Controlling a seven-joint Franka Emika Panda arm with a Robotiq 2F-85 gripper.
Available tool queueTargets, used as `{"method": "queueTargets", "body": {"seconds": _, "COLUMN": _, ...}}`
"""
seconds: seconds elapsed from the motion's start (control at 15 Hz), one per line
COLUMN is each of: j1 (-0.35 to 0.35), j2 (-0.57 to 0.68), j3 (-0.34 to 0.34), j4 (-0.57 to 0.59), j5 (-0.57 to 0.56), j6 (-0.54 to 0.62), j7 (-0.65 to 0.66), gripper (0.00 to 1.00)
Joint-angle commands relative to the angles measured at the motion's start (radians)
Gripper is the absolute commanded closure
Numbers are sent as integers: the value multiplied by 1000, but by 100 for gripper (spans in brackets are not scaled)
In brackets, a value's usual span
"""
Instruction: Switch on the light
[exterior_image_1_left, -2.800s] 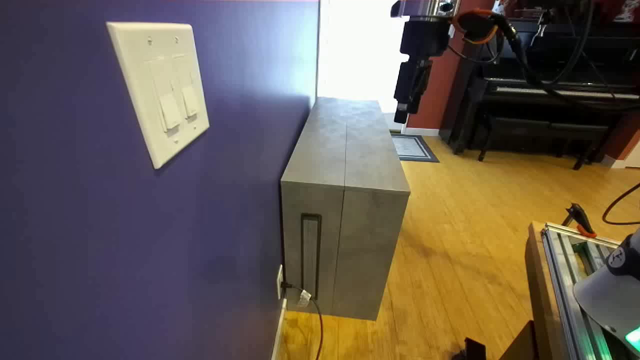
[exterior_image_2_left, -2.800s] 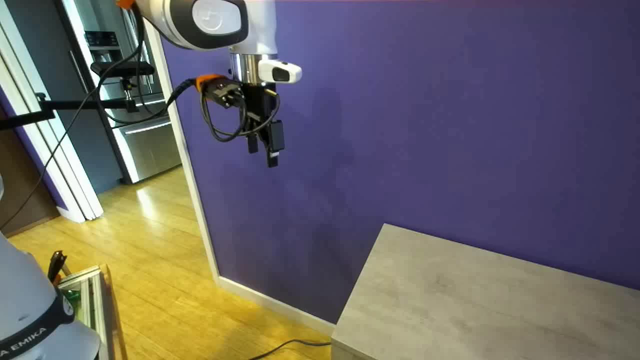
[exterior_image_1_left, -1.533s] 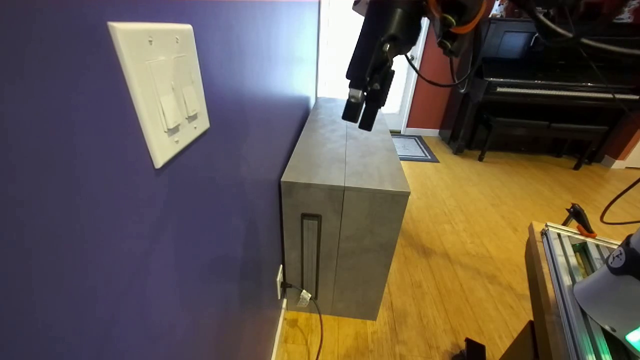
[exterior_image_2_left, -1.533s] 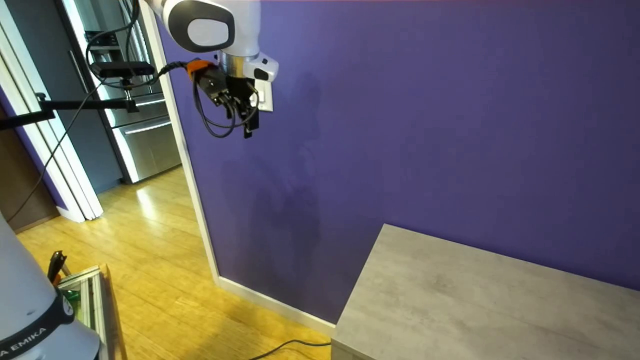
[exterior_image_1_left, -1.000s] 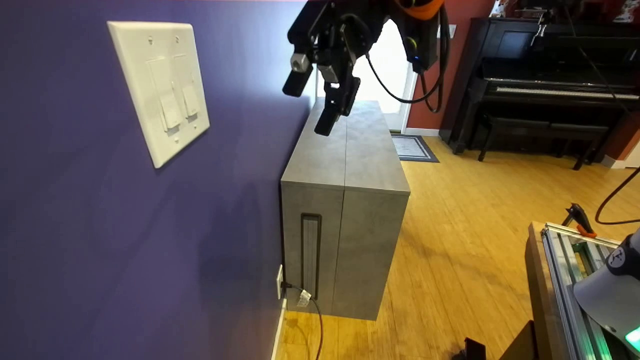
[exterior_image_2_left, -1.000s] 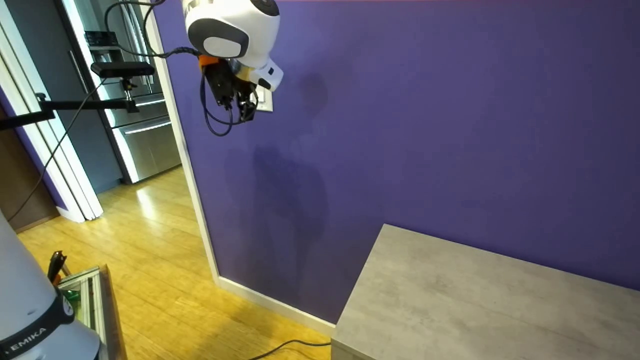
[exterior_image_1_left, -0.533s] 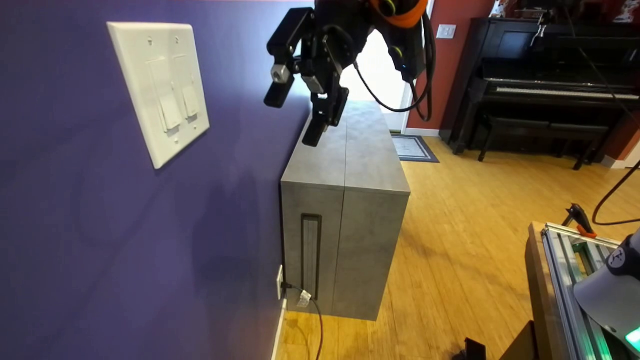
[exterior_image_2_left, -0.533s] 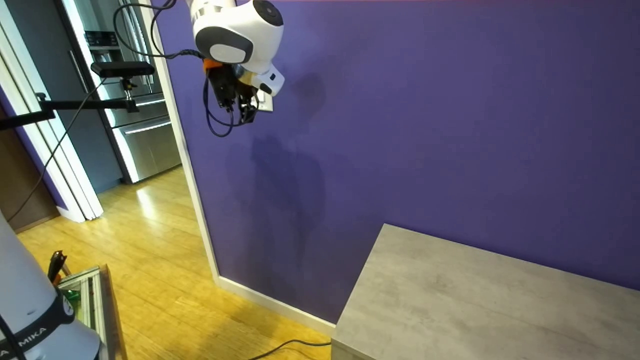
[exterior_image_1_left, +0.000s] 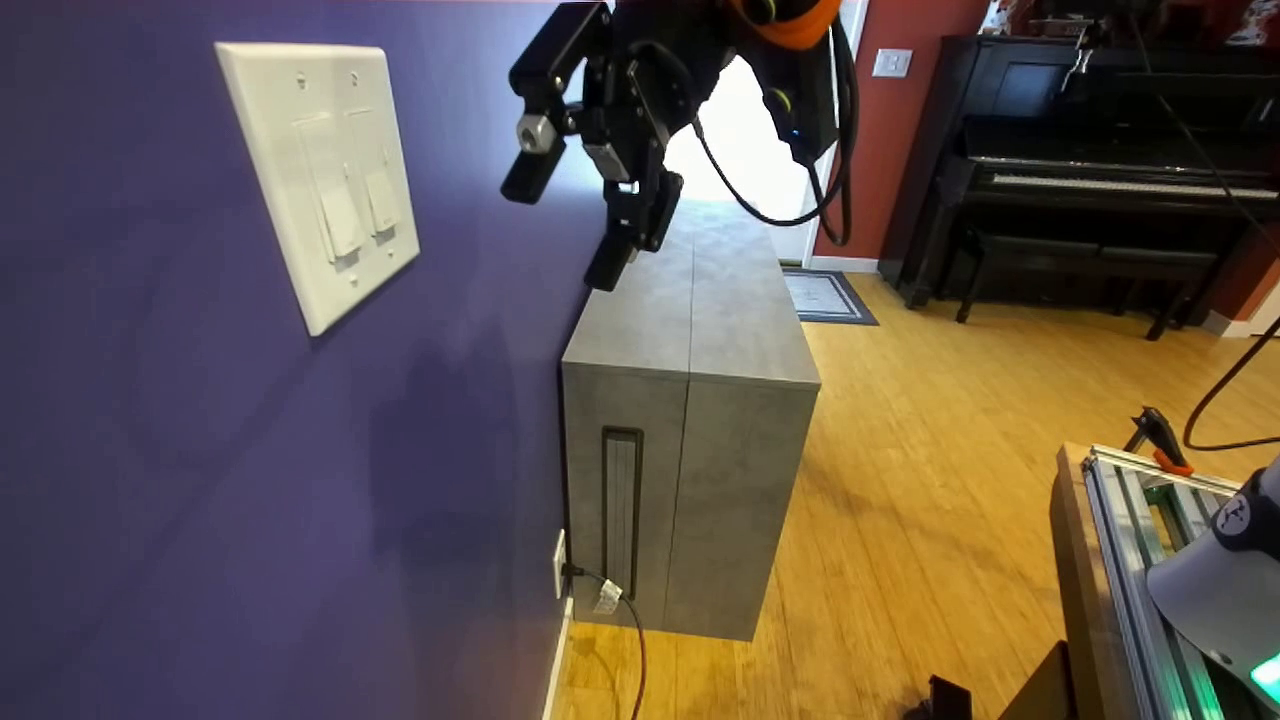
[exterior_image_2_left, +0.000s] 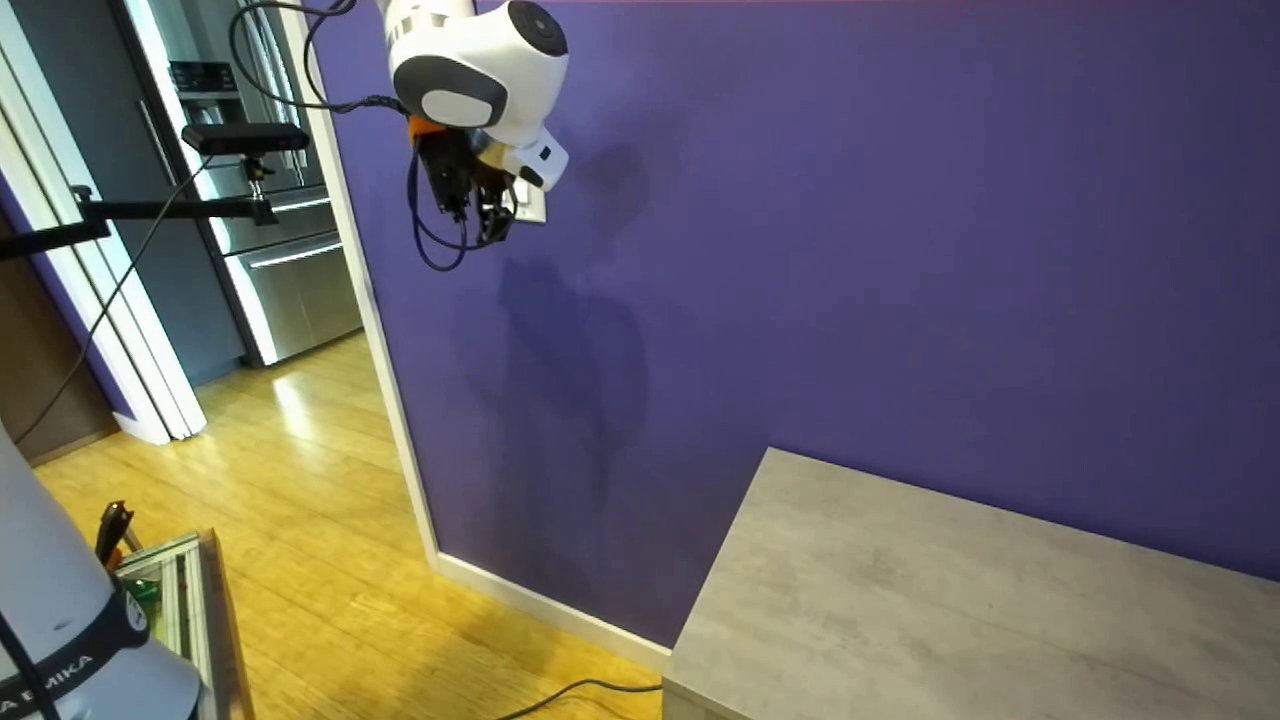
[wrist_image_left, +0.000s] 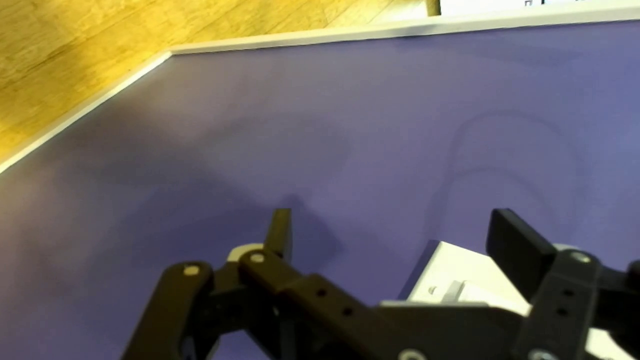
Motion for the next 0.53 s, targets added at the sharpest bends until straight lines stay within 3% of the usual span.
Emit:
{"method": "queueTargets", "body": {"seconds": 0.0, "j1": -10, "j2": 55, "j3": 30, "j4": 63, "j5": 103, "j6": 22, "j7": -32, "gripper": 0}}
{"method": "queueTargets", "body": {"seconds": 0.47, "j1": -13, "j2": 130, "j3": 43, "j4": 132, "j5": 243, "j6": 59, "j7": -69, "gripper": 0}}
